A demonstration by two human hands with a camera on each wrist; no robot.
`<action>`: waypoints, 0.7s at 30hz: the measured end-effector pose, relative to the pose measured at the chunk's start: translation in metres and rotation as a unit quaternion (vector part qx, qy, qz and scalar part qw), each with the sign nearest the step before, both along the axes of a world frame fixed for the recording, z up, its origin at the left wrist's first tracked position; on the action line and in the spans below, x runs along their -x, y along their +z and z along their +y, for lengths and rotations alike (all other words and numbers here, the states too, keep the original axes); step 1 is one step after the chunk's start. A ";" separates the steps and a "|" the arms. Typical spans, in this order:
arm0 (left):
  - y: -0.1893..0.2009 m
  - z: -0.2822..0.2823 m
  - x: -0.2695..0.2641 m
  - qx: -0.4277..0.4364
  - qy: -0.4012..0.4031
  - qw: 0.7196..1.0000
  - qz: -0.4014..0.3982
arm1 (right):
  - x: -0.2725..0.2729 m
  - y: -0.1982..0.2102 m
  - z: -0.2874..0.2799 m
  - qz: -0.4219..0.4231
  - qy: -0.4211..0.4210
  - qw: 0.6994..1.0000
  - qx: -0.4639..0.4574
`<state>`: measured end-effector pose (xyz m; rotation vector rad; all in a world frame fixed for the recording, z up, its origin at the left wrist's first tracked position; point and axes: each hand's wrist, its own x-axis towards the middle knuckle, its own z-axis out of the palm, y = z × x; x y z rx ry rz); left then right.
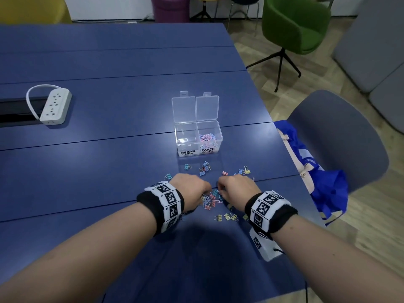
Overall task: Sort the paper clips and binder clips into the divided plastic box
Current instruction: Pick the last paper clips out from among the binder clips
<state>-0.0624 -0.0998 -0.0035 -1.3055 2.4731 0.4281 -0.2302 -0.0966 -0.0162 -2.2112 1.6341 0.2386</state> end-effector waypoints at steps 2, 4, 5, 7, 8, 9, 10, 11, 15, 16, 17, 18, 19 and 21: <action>0.000 0.000 0.001 0.012 -0.033 0.999 -0.016 | -0.005 0.001 0.003 0.010 0.030 0.999 0.011; 0.000 0.000 0.002 0.022 -0.057 0.998 -0.027 | -0.007 0.003 0.007 0.015 0.050 0.999 0.014; 0.000 0.000 0.003 0.024 -0.061 0.997 -0.032 | -0.007 0.004 0.009 0.014 0.055 0.998 0.010; 0.000 0.001 0.004 0.019 -0.059 0.997 -0.037 | -0.006 0.006 0.012 0.016 0.062 0.998 -0.003; 0.000 0.001 0.005 0.017 -0.057 0.998 -0.038 | -0.006 0.007 0.014 0.018 0.065 0.998 -0.007; 0.000 0.002 0.005 0.016 -0.055 0.998 -0.036 | -0.006 0.008 0.015 0.021 0.067 0.998 -0.007; 0.000 0.003 0.006 0.017 -0.052 0.998 -0.033 | -0.005 0.008 0.016 0.025 0.069 0.997 -0.005; -0.001 0.004 0.006 0.016 -0.044 0.999 -0.027 | -0.004 0.008 0.018 0.028 0.071 0.997 -0.003; -0.002 0.007 0.005 0.004 0.012 1.000 0.004 | 0.000 0.007 0.024 0.032 0.073 0.997 -0.010; -0.003 0.007 0.005 0.000 0.027 1.000 0.012 | 0.000 0.006 0.025 0.030 0.071 0.997 -0.008; -0.004 0.007 0.004 -0.006 0.041 0.999 0.021 | 0.000 0.006 0.026 0.028 0.069 0.997 -0.006; -0.004 0.007 0.004 -0.012 0.055 0.998 0.029 | -0.001 0.005 0.026 0.027 0.066 0.997 -0.004; -0.005 0.007 0.004 -0.019 0.069 0.997 0.040 | -0.002 0.004 0.027 0.026 0.064 0.998 -0.003; -0.004 0.005 0.001 -0.035 0.100 0.992 0.066 | -0.003 0.002 0.027 0.022 0.056 0.998 -0.002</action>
